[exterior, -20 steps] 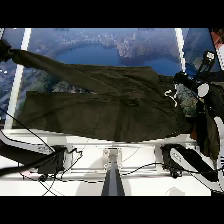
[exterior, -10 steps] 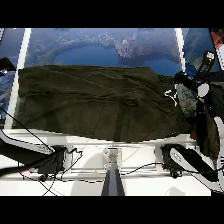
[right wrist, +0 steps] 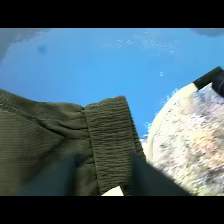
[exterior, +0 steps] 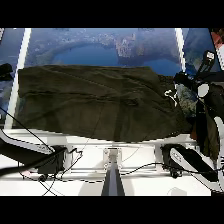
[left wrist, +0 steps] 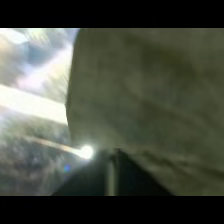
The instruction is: Fold the clothes and pants, and hang the long-sleeved shirts on hangers.
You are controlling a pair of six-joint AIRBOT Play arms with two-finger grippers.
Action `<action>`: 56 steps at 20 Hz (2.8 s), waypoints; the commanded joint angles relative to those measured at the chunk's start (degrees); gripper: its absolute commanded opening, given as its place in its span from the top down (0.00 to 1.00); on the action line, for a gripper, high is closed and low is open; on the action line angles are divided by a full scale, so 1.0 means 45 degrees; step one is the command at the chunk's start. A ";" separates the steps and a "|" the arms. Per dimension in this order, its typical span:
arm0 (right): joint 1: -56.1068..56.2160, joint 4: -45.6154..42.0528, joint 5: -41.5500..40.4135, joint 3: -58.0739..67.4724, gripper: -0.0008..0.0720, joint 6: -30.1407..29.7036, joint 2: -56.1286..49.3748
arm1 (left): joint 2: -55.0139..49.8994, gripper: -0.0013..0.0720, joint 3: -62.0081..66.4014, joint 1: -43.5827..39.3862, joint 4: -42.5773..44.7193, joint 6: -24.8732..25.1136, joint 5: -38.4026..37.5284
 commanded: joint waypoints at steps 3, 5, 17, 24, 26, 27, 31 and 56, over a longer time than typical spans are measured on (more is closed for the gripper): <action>-0.0005 -0.0661 0.1433 0.0481 0.72 -0.0015 0.1044 | 0.0452 0.96 0.0019 -0.0267 -0.0491 -0.0058 -0.1462; -0.0005 -0.1054 0.2735 0.0850 0.76 -0.0015 0.1826 | 0.1005 0.96 0.0019 -0.0393 -0.2016 -0.0068 -0.0826; -0.0005 -0.1967 0.9811 0.1069 0.95 -0.0015 0.4031 | 0.4473 0.96 -0.1627 -0.1054 0.0476 -0.0962 -0.1603; -0.0005 -0.1933 0.9564 0.1073 0.95 -0.0010 0.4031 | 0.9088 0.96 -1.0239 0.1729 0.0233 -0.1292 0.0996; -0.0005 -0.1880 0.9559 0.1073 0.95 -0.0010 0.4031 | 0.9398 0.95 -1.1997 0.2798 0.0209 -0.1243 0.1268; -0.0005 -0.1870 0.9559 0.1073 0.95 -0.0010 0.4031 | 0.9350 0.78 -1.2658 0.3245 0.0107 -0.1243 0.1491; 0.0000 -0.1593 0.9462 0.1073 0.95 -0.0010 0.4031 | 0.9326 0.03 -1.4353 0.4352 -0.0306 -0.1540 0.3308; 0.0000 -0.0253 0.9039 0.1073 0.95 -0.0005 0.4031 | 0.8048 0.55 -1.4804 0.5523 0.0141 -0.4294 0.6533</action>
